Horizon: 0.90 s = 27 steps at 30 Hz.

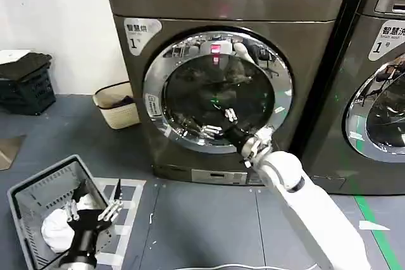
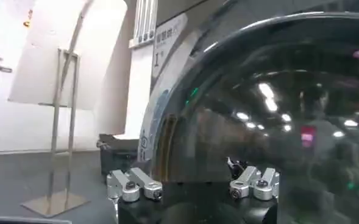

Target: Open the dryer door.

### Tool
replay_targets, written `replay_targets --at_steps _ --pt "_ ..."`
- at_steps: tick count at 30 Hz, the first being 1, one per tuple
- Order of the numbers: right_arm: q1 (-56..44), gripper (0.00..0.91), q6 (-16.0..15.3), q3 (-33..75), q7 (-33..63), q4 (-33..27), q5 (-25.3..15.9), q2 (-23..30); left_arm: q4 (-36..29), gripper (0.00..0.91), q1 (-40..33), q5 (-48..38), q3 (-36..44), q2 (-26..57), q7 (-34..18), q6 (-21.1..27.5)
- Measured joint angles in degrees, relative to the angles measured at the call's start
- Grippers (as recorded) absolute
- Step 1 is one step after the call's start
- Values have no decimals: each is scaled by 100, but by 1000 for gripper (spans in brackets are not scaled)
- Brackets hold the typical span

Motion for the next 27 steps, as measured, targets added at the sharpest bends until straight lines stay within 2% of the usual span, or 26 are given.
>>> replay_targets --at_steps 27 --pt "855 907 20 -690 -134 -909 -125 633 -12 907 1 22 -5 -4 83 -27"
